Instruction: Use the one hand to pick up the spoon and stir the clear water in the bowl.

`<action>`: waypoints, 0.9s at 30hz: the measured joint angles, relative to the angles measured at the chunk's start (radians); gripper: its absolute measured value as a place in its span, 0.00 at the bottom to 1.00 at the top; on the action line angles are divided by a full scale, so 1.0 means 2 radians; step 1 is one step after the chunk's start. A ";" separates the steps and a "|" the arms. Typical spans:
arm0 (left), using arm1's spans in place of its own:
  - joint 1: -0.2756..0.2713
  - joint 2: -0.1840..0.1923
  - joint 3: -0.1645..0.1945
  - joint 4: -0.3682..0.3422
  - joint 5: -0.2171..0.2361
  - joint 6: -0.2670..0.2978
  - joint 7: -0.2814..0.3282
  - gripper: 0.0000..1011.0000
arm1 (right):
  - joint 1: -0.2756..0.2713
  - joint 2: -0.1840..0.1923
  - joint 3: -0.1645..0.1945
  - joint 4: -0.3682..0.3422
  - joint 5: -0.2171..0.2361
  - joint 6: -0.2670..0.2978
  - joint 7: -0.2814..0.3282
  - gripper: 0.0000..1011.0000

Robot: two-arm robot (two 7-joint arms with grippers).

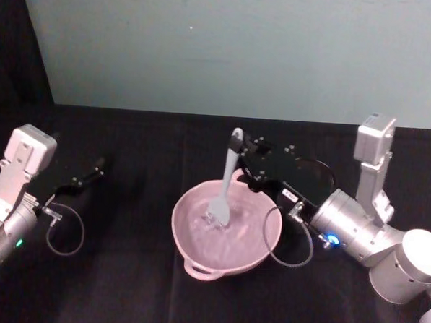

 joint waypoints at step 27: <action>0.000 0.000 0.000 0.000 0.000 0.000 0.000 0.99 | -0.052 0.032 -0.016 -0.092 -0.015 0.019 0.015 0.11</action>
